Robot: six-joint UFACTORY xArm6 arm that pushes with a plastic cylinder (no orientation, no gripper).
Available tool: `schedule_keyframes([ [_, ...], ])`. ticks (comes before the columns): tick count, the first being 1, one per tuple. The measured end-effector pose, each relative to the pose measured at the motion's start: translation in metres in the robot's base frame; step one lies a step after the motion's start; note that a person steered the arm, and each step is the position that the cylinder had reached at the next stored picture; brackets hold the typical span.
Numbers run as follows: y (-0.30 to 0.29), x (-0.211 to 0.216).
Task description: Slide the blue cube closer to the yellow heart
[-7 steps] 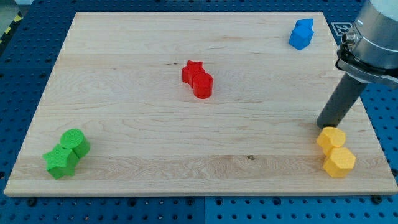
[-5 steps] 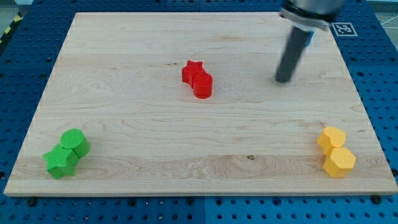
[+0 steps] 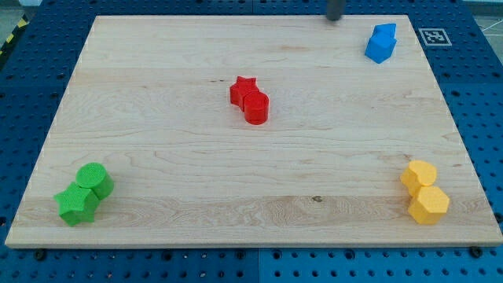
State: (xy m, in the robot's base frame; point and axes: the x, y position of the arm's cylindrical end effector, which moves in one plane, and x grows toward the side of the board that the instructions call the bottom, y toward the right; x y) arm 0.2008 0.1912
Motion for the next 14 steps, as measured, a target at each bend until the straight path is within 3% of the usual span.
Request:
schedule_keyframes([
  [1, 0.048, 0.008],
  [2, 0.052, 0.008],
  [9, 0.029, 0.131],
  [10, 0.029, 0.134],
  [11, 0.016, 0.102],
  [12, -0.001, 0.109],
  [13, -0.009, 0.130],
  [14, -0.009, 0.178],
])
